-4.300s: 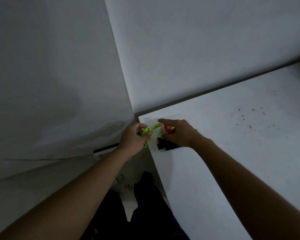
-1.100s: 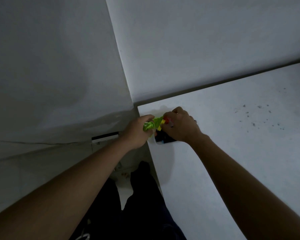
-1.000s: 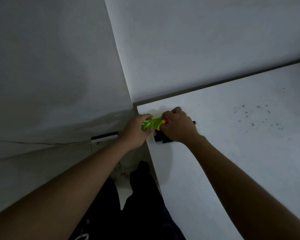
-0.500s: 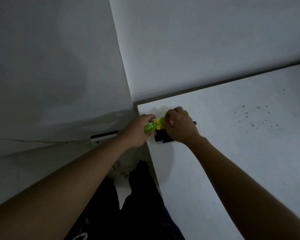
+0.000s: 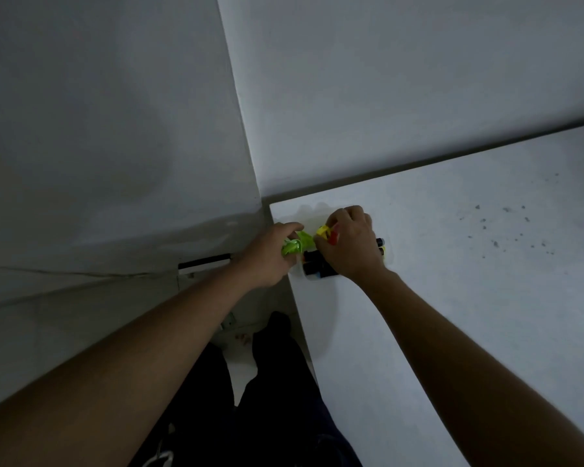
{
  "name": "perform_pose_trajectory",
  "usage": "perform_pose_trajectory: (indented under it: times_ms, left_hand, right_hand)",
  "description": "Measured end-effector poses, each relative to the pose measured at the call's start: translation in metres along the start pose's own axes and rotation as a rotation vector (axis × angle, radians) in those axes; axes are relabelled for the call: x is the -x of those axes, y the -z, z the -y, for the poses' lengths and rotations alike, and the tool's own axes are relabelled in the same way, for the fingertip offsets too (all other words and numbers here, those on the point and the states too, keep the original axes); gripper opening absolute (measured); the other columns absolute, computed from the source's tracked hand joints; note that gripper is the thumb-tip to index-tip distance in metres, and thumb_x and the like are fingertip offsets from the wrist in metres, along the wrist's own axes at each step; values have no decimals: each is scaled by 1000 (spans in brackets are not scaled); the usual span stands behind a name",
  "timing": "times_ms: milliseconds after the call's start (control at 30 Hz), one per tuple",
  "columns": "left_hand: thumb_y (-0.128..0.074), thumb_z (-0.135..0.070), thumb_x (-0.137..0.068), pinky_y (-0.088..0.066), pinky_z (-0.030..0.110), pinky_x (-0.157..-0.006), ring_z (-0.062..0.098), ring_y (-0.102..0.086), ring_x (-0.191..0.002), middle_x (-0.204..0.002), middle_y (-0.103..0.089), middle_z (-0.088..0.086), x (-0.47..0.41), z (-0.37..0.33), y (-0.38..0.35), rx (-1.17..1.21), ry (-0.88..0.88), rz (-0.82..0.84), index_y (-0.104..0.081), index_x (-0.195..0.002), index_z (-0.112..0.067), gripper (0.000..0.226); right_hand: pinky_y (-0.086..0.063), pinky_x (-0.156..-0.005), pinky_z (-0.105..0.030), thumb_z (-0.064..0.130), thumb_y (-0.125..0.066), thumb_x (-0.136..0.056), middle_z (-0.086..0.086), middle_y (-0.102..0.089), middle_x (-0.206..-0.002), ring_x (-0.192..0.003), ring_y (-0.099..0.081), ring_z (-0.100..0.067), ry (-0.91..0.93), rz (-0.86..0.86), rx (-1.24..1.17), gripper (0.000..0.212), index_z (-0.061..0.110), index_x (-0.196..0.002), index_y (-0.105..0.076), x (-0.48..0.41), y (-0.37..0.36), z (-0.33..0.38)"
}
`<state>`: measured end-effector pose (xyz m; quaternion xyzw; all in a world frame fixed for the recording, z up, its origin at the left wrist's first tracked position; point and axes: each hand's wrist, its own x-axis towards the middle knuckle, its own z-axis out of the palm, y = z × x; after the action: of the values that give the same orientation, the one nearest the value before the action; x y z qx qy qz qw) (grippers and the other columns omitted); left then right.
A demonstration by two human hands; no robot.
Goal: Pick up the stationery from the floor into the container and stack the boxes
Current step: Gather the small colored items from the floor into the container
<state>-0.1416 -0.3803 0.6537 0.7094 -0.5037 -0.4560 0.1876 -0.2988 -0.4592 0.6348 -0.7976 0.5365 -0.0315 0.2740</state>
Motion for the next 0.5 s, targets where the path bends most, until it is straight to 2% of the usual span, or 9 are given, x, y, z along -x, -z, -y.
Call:
perform_pose_trajectory:
  times_ms: [133,267,367,500]
  left_hand:
    - [-63,-16,-89,-36,22,-90,22,-48,-124,-138,-50,5,0,3,1,39,46,-69,-45,-138,-20,52]
    - [-63,-19,-90,-35,23,-91,21,-47,-128,-141,-49,3,1,7,2,54,90,-91,-48,-135,-19,48]
    - [-62,-21,-91,-36,24,-89,22,-46,-128,-141,-49,3,1,9,1,41,111,-79,-49,-134,-19,46]
    - [-62,-21,-91,-36,25,-94,23,-46,-128,-141,-49,5,2,9,1,37,92,-79,-50,-134,-22,44]
  right_hand:
    - [-30,-88,-37,39,-61,-82,-3,-58,-109,-106,-44,-24,122,-39,115,30,19,-104,-57,3,0,-1]
    - [-26,-91,-38,45,-56,-87,0,-66,-101,-102,-51,-22,222,-12,143,29,21,-104,-60,2,0,6]
    - [-24,-96,-42,45,-52,-89,0,-65,-107,-109,-49,-23,242,11,198,32,23,-111,-60,-1,-1,8]
    - [-23,-100,-45,45,-48,-91,-2,-59,-118,-116,-44,-25,255,84,303,38,31,-125,-55,-4,-2,6]
